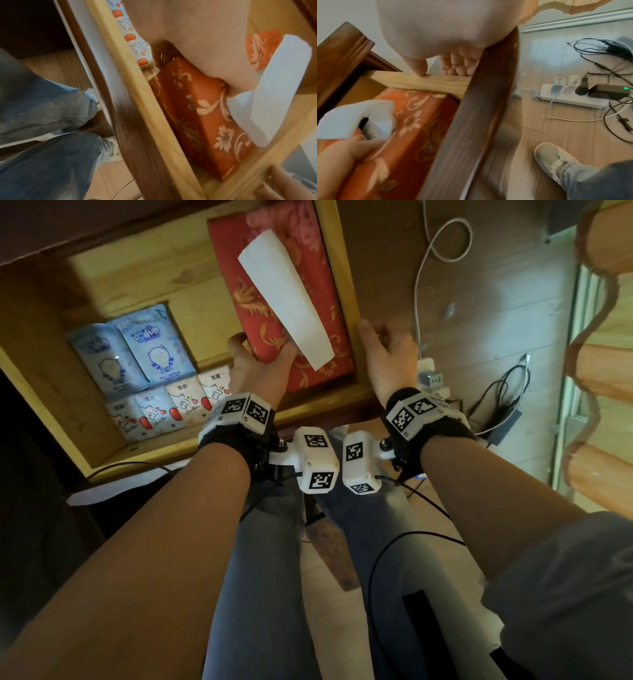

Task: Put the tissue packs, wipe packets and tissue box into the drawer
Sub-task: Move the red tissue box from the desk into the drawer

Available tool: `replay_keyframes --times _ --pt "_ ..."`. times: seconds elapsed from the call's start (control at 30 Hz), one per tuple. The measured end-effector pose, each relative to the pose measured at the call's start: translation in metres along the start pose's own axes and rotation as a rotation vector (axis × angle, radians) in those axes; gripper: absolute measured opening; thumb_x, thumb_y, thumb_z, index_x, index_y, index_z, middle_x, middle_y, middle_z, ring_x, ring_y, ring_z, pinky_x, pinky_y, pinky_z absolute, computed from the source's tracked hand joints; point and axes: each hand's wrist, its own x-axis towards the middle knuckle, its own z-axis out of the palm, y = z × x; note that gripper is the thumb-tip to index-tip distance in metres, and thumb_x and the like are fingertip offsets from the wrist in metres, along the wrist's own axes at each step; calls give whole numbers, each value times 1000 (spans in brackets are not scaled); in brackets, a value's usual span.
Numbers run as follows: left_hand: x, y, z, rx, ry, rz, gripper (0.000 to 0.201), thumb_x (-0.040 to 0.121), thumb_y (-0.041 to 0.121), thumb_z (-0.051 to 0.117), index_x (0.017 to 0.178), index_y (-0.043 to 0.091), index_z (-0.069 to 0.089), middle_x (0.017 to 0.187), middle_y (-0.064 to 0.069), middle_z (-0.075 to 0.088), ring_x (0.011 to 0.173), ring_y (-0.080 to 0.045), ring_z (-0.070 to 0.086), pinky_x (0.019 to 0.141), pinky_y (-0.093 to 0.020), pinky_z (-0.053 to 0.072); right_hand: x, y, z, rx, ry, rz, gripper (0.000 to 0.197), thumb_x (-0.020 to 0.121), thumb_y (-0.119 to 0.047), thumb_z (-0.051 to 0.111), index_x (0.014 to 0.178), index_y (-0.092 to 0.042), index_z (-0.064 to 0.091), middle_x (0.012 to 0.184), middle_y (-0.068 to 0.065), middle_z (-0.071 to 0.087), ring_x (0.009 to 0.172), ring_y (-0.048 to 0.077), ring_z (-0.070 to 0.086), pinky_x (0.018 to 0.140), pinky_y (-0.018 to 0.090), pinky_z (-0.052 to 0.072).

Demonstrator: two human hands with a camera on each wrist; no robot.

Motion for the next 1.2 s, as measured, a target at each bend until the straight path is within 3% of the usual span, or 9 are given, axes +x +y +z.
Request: replay_keyframes --times 0.1,0.23,0.4,0.5,0.7,0.8,1.0,1.2 --pt "4 -5 4 -23 -39 -4 76 71 48 69 132 19 34 117 -1 57 103 -22 57 94 -37 47 1 1 1 -11 0 -21 36 89 -39 50 99 -7 63 87 10 69 82 21 64 79 35 50" --pt "11 -9 5 66 -72 8 80 71 53 69 132 14 36 128 -7 56 115 -27 55 99 -40 45 1 2 2 -7 14 -43 34 90 -35 51 100 -5 63 79 2 63 77 17 61 76 31 48" --pt "15 -8 7 174 -23 56 73 75 51 66 129 8 41 128 -13 57 117 -31 54 91 -32 41 2 4 3 -1 15 -30 32 90 -35 52 98 -6 63 70 -7 54 66 4 51 68 23 43" --pt "14 -8 8 199 -23 95 70 76 48 66 127 7 43 126 -13 58 116 -31 54 90 -32 42 2 4 3 -1 20 -31 32 89 -36 52 96 -7 63 72 -5 56 67 7 52 71 26 44" --pt "11 -8 10 235 -34 138 68 78 46 66 127 7 42 126 -11 58 116 -28 55 80 -24 35 2 3 3 -4 39 -41 28 90 -32 52 95 -7 62 65 -12 49 63 2 48 72 29 44" --pt "11 -7 10 229 -38 132 67 78 44 66 128 6 42 126 -10 58 115 -27 55 81 -24 38 1 3 3 -7 37 -49 26 90 -32 52 94 -7 62 64 -12 48 62 2 47 69 28 43" --pt "-3 -14 9 228 -95 131 69 85 43 60 136 8 30 135 -14 50 125 -30 46 99 -34 38 1 4 2 -35 57 -72 22 90 -32 53 88 -12 60 61 -14 45 58 -1 43 58 18 37" --pt "-15 -27 -9 294 -179 224 58 90 49 49 134 11 41 131 -12 57 120 -30 53 97 -35 40 -12 -2 -1 -42 98 -100 23 89 -31 54 93 -8 60 60 -15 43 55 -1 43 55 16 37"
